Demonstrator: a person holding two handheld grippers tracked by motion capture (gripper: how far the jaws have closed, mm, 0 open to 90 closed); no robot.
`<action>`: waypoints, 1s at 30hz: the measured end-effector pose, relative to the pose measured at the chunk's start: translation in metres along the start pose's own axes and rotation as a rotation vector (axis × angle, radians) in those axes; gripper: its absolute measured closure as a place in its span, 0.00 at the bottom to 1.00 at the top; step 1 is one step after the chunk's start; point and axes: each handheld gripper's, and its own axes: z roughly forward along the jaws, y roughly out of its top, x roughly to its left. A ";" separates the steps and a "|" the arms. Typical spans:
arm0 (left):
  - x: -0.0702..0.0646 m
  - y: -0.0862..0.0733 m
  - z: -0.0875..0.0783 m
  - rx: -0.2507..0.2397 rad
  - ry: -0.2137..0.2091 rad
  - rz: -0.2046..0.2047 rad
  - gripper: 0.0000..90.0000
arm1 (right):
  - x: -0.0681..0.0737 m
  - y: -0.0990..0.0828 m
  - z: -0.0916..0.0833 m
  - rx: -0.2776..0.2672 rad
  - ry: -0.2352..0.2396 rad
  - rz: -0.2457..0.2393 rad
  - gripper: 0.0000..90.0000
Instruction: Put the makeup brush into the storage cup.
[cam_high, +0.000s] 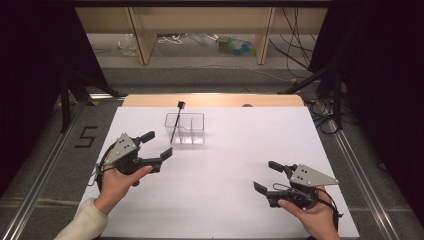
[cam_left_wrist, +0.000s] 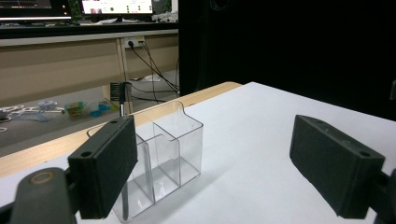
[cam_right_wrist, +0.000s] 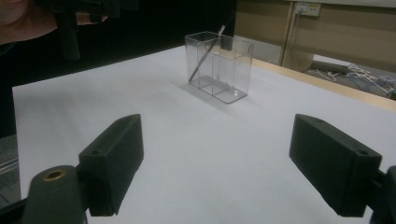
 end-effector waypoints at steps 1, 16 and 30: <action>0.000 0.000 -0.001 0.002 0.000 0.001 0.17 | 0.000 0.000 0.000 -0.001 0.001 0.001 0.21; -0.011 -0.008 -0.016 -0.006 -0.009 -0.012 0.17 | 0.000 0.000 0.000 0.005 -0.003 -0.003 0.21; -0.020 -0.018 -0.030 -0.007 -0.029 -0.021 0.17 | 0.000 0.000 0.000 0.010 0.005 0.007 0.21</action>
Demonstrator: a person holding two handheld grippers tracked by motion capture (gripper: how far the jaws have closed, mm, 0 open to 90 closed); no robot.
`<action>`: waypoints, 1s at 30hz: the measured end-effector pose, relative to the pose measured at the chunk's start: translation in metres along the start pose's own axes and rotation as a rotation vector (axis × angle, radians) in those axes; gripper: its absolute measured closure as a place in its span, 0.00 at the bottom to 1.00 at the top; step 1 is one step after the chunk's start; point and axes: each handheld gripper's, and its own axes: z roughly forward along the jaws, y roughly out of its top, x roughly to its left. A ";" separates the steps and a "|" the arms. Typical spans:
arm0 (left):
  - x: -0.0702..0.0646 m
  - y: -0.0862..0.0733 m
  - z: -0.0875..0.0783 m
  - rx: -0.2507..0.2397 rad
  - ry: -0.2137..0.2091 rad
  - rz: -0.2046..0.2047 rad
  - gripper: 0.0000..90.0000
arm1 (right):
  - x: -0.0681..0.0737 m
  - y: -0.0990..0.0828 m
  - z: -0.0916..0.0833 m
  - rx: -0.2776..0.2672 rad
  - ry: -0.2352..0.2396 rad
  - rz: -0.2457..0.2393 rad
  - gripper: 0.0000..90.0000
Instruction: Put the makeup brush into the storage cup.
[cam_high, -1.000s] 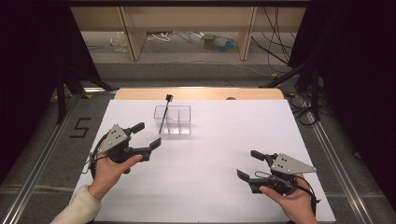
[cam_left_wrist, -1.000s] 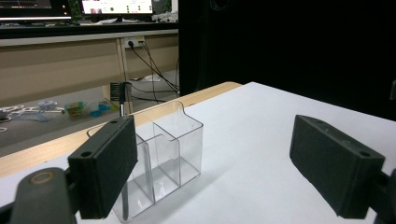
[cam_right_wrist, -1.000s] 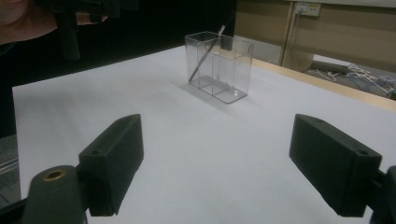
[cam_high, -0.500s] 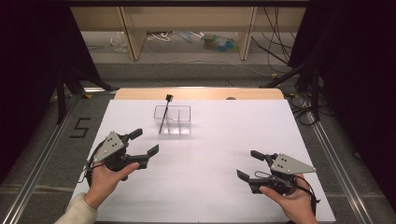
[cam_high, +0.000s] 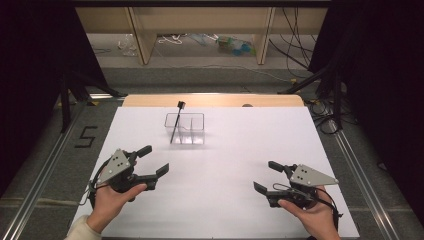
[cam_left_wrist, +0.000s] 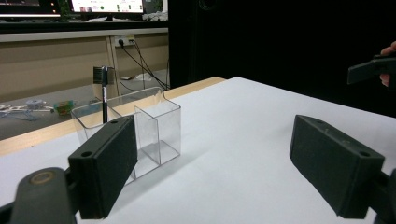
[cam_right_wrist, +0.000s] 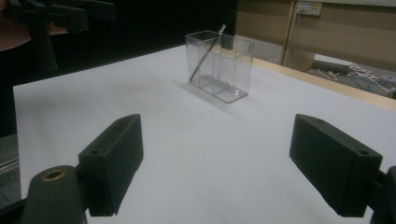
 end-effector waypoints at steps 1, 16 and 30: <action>0.000 0.000 -0.002 -0.002 -0.002 0.011 0.17 | 0.001 0.000 0.000 0.007 0.003 0.012 0.21; -0.010 -0.009 -0.018 0.014 -0.028 0.006 0.17 | -0.003 -0.001 0.001 -0.004 -0.009 0.004 0.21; -0.010 -0.012 -0.015 0.037 -0.035 0.033 0.17 | -0.005 -0.002 0.002 0.000 -0.014 0.010 0.21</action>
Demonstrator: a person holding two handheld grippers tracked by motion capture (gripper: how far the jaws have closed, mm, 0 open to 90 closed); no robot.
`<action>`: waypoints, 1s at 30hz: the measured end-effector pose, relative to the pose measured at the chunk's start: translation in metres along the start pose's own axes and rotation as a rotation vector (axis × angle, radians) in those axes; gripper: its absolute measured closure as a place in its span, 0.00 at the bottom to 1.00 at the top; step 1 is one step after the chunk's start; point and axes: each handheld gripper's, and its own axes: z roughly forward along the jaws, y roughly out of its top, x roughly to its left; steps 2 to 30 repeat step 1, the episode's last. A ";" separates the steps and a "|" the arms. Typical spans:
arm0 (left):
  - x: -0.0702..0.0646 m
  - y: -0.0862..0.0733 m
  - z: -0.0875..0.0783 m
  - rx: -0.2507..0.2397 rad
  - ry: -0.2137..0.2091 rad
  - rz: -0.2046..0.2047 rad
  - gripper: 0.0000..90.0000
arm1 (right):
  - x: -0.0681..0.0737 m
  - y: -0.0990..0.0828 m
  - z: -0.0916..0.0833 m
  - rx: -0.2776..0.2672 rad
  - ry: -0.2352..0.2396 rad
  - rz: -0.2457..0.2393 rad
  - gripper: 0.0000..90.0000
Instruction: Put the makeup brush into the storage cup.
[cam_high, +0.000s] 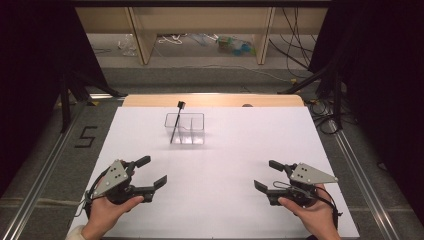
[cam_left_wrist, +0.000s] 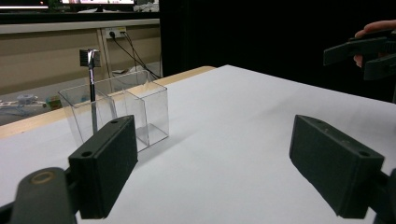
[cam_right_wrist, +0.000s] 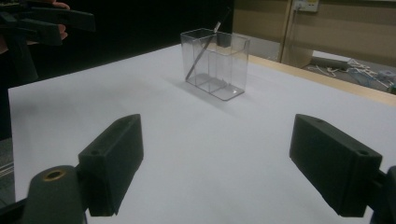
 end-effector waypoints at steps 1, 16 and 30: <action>-0.001 0.000 0.000 0.002 0.002 -0.014 0.17 | 0.000 0.000 0.000 0.002 0.000 0.004 0.21; -0.001 0.000 0.000 0.002 0.002 -0.014 0.17 | 0.000 0.000 0.000 0.002 0.000 0.004 0.21; -0.001 0.000 0.000 0.002 0.002 -0.014 0.17 | 0.000 0.000 0.000 0.002 0.000 0.004 0.21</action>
